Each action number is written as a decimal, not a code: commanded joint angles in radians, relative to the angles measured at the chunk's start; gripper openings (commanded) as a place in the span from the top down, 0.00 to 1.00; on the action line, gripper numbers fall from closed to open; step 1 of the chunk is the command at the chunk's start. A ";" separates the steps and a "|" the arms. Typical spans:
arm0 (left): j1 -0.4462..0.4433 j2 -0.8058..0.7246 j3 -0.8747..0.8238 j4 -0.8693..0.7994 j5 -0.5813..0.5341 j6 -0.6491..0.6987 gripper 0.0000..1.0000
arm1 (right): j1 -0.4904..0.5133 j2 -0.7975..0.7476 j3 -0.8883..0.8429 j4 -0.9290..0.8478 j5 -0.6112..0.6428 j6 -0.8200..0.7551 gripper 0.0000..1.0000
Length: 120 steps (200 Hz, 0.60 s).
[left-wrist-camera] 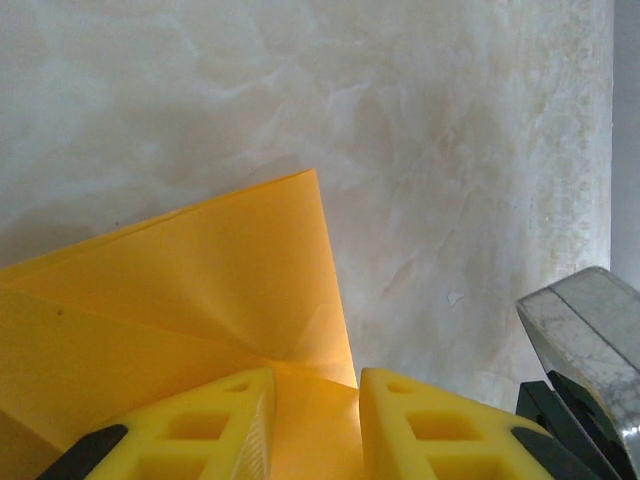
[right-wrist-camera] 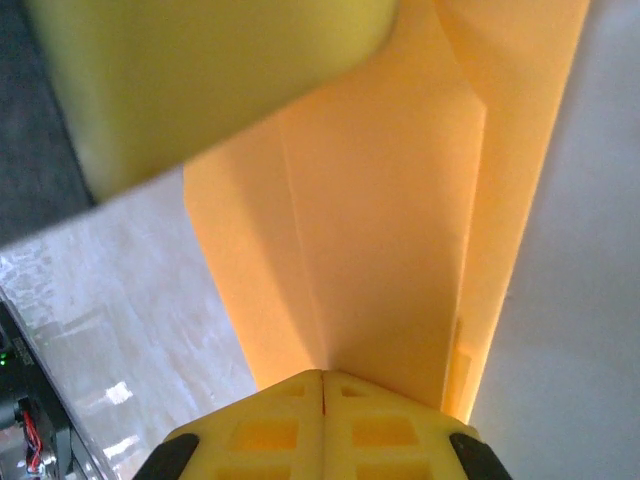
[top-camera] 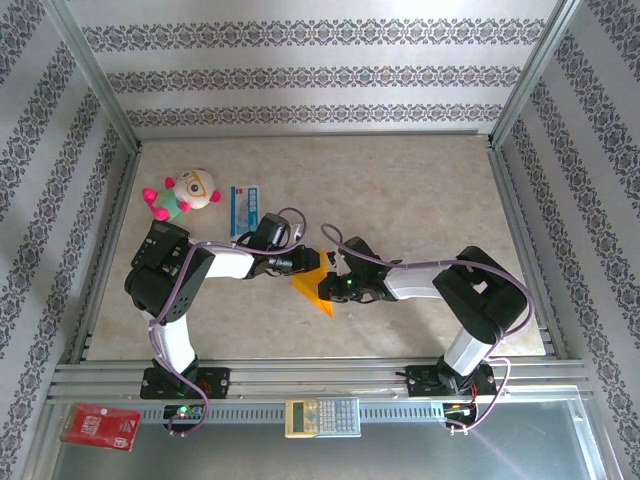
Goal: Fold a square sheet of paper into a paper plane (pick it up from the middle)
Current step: Fourth fold the wing at the center of the table.
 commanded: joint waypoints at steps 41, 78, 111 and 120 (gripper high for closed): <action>0.017 0.034 -0.016 -0.150 -0.108 0.035 0.70 | 0.068 -0.066 -0.116 -0.201 0.001 -0.005 1.00; 0.017 0.029 -0.017 -0.156 -0.113 0.036 0.70 | 0.082 -0.105 -0.172 -0.203 0.007 0.006 1.00; 0.018 0.028 -0.015 -0.159 -0.113 0.037 0.70 | 0.077 -0.168 -0.178 -0.193 -0.026 -0.007 1.00; 0.018 0.029 -0.015 -0.159 -0.113 0.036 0.70 | 0.068 -0.192 -0.161 -0.190 -0.039 -0.009 1.00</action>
